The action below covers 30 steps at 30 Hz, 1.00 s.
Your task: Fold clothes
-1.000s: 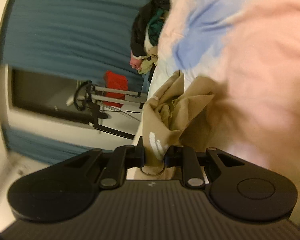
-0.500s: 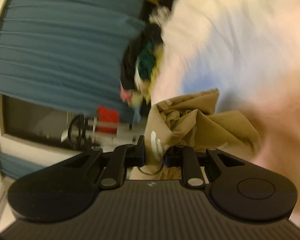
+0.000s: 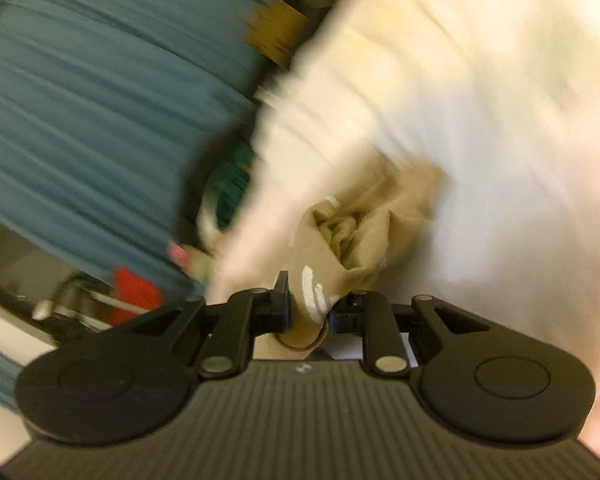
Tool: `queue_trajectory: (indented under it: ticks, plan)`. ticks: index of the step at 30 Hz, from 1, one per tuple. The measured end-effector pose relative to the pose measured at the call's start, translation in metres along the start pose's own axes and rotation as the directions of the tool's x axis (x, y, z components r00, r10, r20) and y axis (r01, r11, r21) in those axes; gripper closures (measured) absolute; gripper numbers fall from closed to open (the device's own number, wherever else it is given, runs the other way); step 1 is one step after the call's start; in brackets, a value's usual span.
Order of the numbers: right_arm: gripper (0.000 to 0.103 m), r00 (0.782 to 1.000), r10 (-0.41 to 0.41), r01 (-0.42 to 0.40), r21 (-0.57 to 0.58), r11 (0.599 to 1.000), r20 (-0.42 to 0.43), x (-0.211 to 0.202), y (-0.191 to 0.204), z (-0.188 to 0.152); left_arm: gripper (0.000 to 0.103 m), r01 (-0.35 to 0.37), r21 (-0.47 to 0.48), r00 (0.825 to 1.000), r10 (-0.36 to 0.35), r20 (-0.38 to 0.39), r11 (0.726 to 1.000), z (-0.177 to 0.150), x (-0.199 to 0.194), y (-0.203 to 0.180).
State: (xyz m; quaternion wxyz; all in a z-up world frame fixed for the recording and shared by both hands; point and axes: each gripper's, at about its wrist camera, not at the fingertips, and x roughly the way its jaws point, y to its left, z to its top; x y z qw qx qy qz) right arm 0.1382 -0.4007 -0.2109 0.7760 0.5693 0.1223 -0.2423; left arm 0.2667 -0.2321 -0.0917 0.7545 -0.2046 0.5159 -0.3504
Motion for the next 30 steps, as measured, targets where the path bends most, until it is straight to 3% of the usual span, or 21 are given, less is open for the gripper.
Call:
queue_trajectory:
  ticks: [3,8,11,13,17,19,22,23,26,30]
  plan:
    - [0.082,0.996,-0.059,0.061,0.031,0.998,-0.072,0.001,-0.015,-0.014,0.071,-0.018,0.036,1.000,0.018,-0.004,0.999,-0.020,0.001,0.021]
    - [0.079,0.985,-0.125,0.126,0.001,0.992,-0.120,-0.011,-0.007,-0.020,0.057,-0.077,0.125,0.997,0.077,0.006,0.989,-0.026,-0.015,0.015]
    - [0.079,0.985,-0.143,0.136,-0.068,0.988,-0.099,-0.037,0.009,-0.024,0.053,-0.115,0.242,0.992,0.122,-0.014,0.964,-0.033,-0.036,-0.009]
    - [0.079,0.989,-0.129,0.119,-0.118,0.986,-0.077,-0.059,0.019,-0.019,0.045,-0.120,0.293,0.993,0.121,0.014,0.948,-0.038,-0.058,-0.027]
    - [0.079,0.996,-0.083,0.077,-0.244,0.967,-0.018,-0.114,0.049,-0.023,0.039,-0.134,0.370,0.990,0.111,0.083,0.919,-0.048,-0.108,-0.063]
    - [0.079,0.998,-0.063,0.064,-0.317,0.946,0.013,-0.139,0.067,-0.027,0.021,-0.146,0.413,0.987,0.104,0.123,0.899,-0.056,-0.138,-0.081]
    - [0.077,0.998,-0.035,0.053,-0.415,0.908,0.051,-0.171,0.090,-0.034,0.011,-0.174,0.482,0.977,0.091,0.192,0.858,-0.076,-0.180,-0.102]
    - [0.068,0.998,-0.026,0.051,-0.450,0.892,0.063,-0.181,0.097,-0.037,0.008,-0.185,0.504,0.973,0.085,0.214,0.844,-0.083,-0.194,-0.109]
    - [0.008,0.995,0.014,0.046,-0.554,0.831,0.103,-0.208,0.113,-0.052,0.000,-0.215,0.541,0.950,0.045,0.310,0.813,-0.109,-0.235,-0.118]
    - [0.000,0.989,0.054,0.047,-0.644,0.764,0.136,-0.236,0.117,-0.077,0.000,-0.244,0.562,0.923,0.012,0.384,0.790,-0.142,-0.276,-0.116]
